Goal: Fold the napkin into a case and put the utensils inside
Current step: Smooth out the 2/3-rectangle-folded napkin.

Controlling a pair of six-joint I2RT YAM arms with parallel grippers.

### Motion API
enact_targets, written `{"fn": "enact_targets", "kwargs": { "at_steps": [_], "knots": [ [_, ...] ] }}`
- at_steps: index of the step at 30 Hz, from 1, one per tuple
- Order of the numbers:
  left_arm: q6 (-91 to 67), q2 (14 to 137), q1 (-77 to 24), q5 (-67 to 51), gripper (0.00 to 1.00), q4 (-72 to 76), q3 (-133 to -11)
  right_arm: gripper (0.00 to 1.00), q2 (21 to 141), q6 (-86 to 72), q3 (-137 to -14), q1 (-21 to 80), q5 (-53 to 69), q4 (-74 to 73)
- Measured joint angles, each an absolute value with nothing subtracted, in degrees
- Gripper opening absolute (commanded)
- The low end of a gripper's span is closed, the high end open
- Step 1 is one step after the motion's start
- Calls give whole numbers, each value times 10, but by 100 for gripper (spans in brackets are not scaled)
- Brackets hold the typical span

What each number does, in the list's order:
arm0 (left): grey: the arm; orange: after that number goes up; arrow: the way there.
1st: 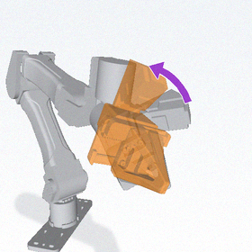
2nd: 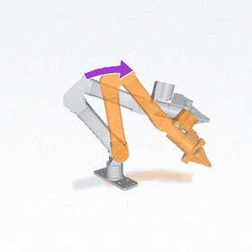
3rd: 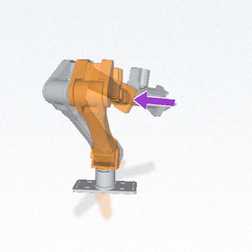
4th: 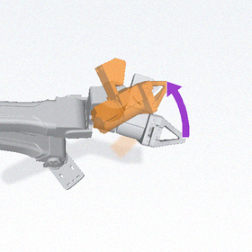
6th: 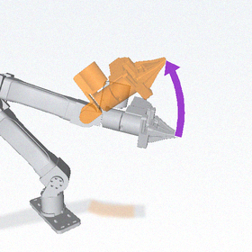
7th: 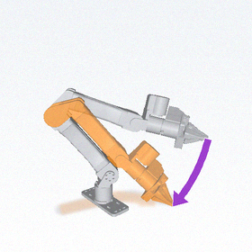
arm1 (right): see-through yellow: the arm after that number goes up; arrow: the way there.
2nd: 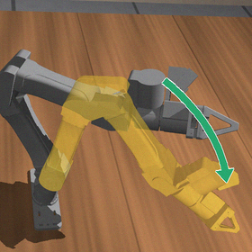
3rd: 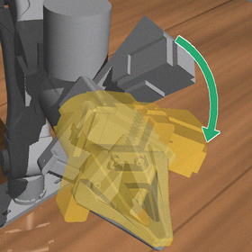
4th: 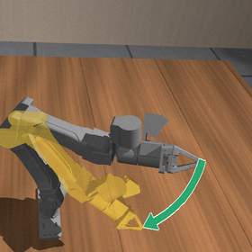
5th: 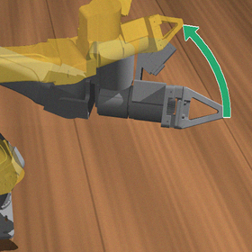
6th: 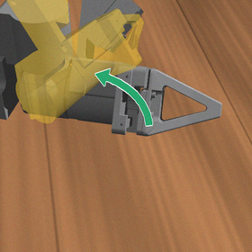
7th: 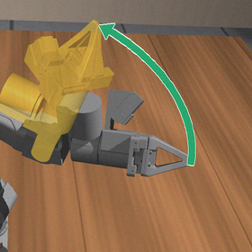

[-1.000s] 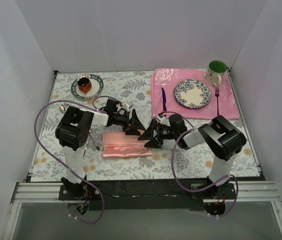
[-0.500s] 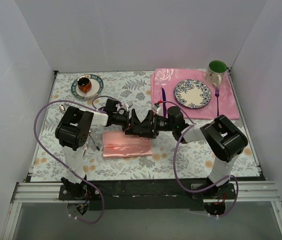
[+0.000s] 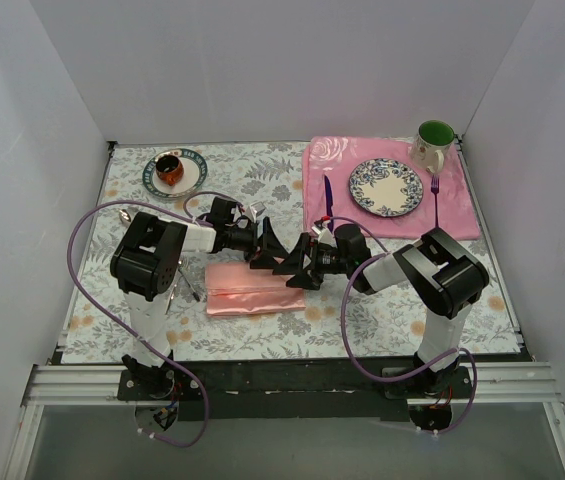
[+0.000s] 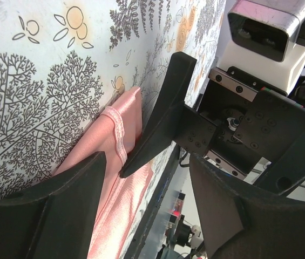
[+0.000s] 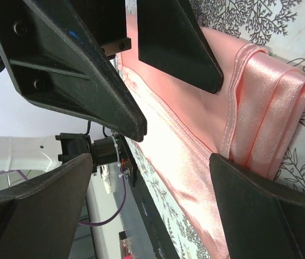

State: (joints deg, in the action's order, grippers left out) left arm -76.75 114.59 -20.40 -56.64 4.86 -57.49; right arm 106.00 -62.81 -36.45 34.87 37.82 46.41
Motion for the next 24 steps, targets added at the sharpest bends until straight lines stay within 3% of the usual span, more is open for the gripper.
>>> {"fn": "enact_targets", "kwargs": {
  "at_steps": [24],
  "knots": [
    [-899,1161,-240,-583,64,201,-582,99,1060,-628,-364,348,379,465]
  ]
}}
